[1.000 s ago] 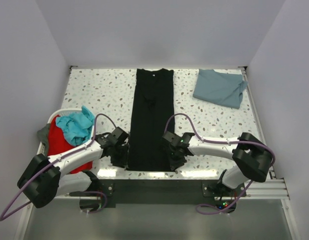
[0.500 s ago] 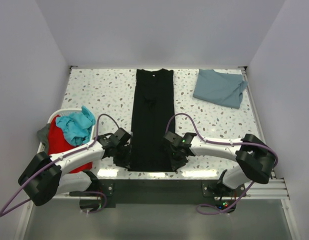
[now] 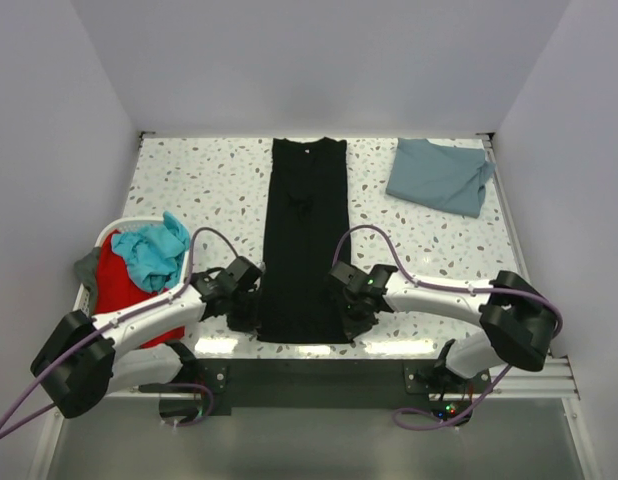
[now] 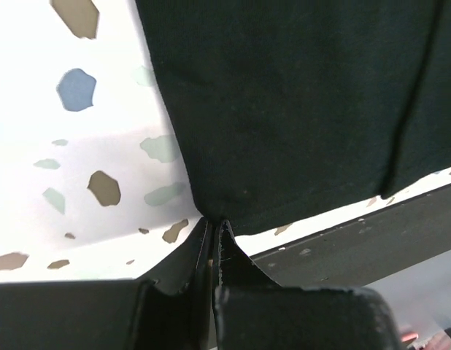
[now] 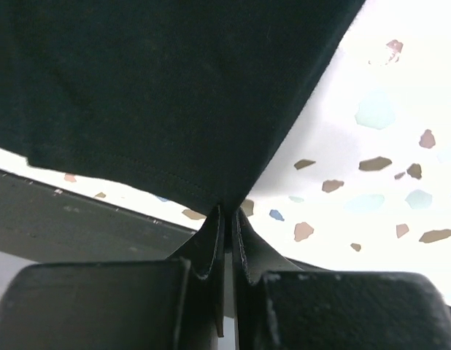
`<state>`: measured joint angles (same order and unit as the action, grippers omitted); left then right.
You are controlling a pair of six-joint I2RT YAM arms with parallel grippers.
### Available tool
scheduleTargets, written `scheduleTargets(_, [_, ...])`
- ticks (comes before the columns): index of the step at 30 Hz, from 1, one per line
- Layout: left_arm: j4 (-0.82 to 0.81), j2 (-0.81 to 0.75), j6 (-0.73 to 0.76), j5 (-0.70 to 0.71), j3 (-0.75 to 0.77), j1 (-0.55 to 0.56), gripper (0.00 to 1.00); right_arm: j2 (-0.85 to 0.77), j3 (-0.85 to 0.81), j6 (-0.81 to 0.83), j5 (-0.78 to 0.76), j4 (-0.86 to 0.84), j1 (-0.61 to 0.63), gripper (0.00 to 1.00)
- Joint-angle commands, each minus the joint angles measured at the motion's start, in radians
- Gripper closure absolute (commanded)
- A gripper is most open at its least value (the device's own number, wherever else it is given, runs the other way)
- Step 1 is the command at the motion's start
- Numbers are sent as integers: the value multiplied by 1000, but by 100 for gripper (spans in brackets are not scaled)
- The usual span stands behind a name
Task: Fold and stack the t-shirts
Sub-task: Fold the tshirt
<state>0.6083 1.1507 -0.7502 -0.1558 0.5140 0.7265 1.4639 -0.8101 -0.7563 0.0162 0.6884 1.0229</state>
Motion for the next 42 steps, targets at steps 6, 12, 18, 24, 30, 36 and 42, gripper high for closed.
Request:
scheduleTargets(6, [50, -78, -29, 143, 139, 5, 100, -76, -98, -28, -79, 102, 2, 100])
scheduleTargets(12, [48, -68, -31, 214, 196, 5, 100, -91, -147, -44, -145, 112, -27, 100])
scheduleTargets(18, [22, -19, -17, 275, 259, 4, 100, -68, -202, -23, -190, 103, -92, 100])
scheduleTargets(24, [-53, 46, -20, 322, 317, -9, 100, -10, -241, 34, -170, 53, -204, 100])
scheduleTargets(30, [-120, 144, 44, 320, 377, -62, 100, 78, -337, 103, -171, 40, -294, 100])
scheduleTargets(36, [-243, 236, 101, 244, 428, -218, 100, 216, -460, 155, -162, 33, -365, 100])
scheduleTargets(42, [-305, 360, 146, 173, 500, -277, 100, 320, -592, 181, -165, 45, -408, 100])
